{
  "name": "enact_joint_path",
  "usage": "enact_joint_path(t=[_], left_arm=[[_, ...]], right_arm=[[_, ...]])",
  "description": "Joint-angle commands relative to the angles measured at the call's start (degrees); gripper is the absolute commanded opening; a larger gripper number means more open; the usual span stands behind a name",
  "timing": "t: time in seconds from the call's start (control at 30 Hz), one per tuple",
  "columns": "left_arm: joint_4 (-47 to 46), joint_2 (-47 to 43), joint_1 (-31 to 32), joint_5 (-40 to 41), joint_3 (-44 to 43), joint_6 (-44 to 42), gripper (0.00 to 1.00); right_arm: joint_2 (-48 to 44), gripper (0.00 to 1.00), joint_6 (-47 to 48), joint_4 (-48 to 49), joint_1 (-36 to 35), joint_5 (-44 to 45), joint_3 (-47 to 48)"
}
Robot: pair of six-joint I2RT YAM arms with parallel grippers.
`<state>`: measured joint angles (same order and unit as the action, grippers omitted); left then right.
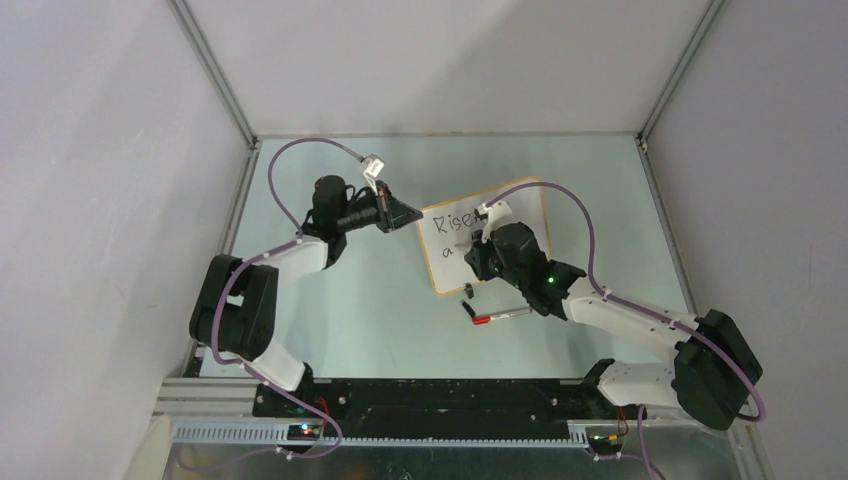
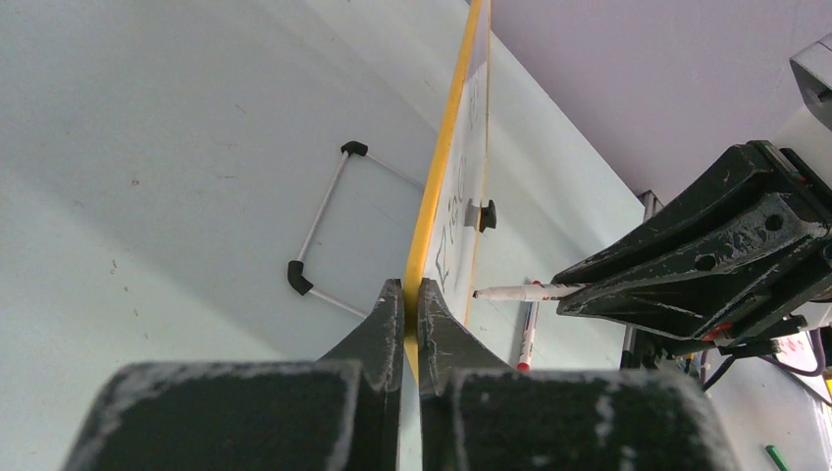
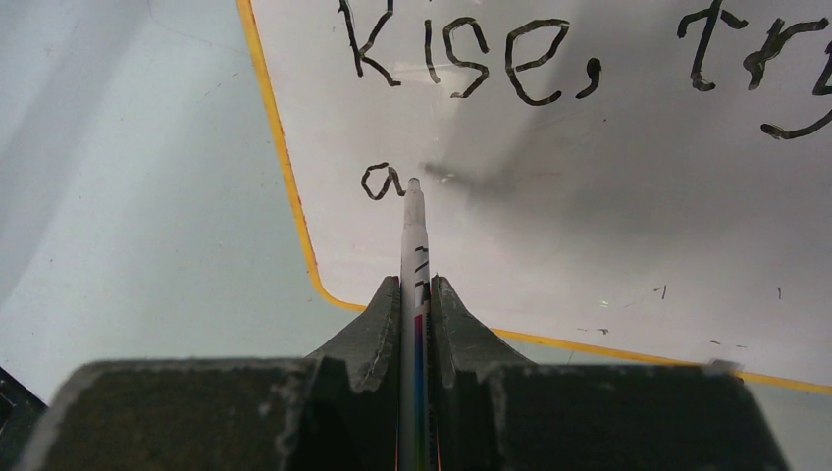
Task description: Write a sentence on the whiteboard
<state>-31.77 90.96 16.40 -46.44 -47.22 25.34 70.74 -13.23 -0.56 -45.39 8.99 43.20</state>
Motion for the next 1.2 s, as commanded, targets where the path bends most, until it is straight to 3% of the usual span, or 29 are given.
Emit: enact_joint_path(t=[0.0,1.17], left_arm=[[1.8,-1.7,0.9,1.3,-1.6,-2.5,0.02],[2.2,-1.7,1.0,1.0,-1.7,-2.8,0.02]], right_arm=[[0.3,0.0,0.5,0.8,0.4,0.6,2.7],[2.8,0.0,-0.1,-0.9,1.4,1.2,3.9]])
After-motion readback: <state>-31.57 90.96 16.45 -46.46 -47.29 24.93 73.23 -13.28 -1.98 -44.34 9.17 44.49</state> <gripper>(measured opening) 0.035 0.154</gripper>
